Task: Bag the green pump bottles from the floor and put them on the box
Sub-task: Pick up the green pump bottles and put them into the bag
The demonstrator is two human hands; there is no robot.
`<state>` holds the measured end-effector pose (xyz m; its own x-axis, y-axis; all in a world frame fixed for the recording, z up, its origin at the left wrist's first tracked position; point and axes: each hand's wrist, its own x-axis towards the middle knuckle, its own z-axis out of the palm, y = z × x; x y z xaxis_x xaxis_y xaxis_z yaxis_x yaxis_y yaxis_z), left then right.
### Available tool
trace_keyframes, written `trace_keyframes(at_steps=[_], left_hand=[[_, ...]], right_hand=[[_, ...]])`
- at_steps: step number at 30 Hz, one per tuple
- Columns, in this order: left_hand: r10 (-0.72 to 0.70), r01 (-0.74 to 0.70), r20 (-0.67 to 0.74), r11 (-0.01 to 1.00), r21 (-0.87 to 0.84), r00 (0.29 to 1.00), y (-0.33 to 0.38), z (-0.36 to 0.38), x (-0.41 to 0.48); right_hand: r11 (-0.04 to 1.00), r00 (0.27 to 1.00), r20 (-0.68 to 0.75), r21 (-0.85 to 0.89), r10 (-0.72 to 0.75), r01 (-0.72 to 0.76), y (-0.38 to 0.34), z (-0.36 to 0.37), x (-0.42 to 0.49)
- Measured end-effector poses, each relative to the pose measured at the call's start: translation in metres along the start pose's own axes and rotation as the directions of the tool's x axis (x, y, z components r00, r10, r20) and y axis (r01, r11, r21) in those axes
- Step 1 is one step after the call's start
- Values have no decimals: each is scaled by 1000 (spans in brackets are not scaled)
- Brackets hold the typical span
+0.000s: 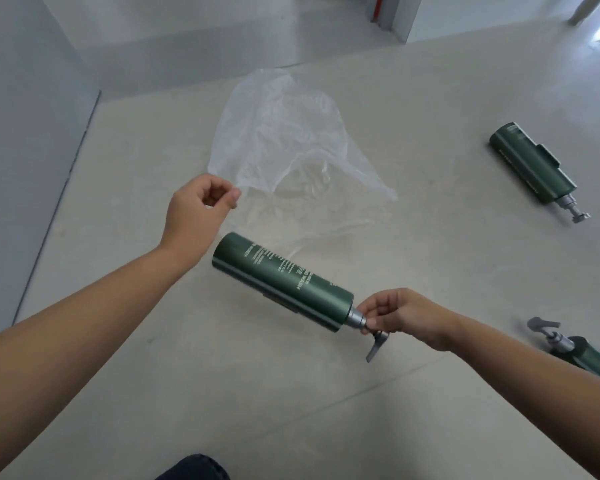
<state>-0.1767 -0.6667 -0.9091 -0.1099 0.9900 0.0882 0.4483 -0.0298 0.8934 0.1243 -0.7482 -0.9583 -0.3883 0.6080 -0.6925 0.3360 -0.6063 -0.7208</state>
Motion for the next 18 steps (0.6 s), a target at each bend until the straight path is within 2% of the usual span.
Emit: trace_keyframes(at_steps=[6,12,18], left_hand=[[21,-25,-75,998,-53,997,11,0,15],[-17,7,-143,997,-71,990,10,2,17],[-30,14,-173,996,-91,984,13,7,18]], right_hand=[[998,1000,-6,60,-27,27,-9,-21,-10],[998,1000,3,62,-13,13,-7,-40,-21],[997,995,-99,79,4,4,-5,-48,-22]])
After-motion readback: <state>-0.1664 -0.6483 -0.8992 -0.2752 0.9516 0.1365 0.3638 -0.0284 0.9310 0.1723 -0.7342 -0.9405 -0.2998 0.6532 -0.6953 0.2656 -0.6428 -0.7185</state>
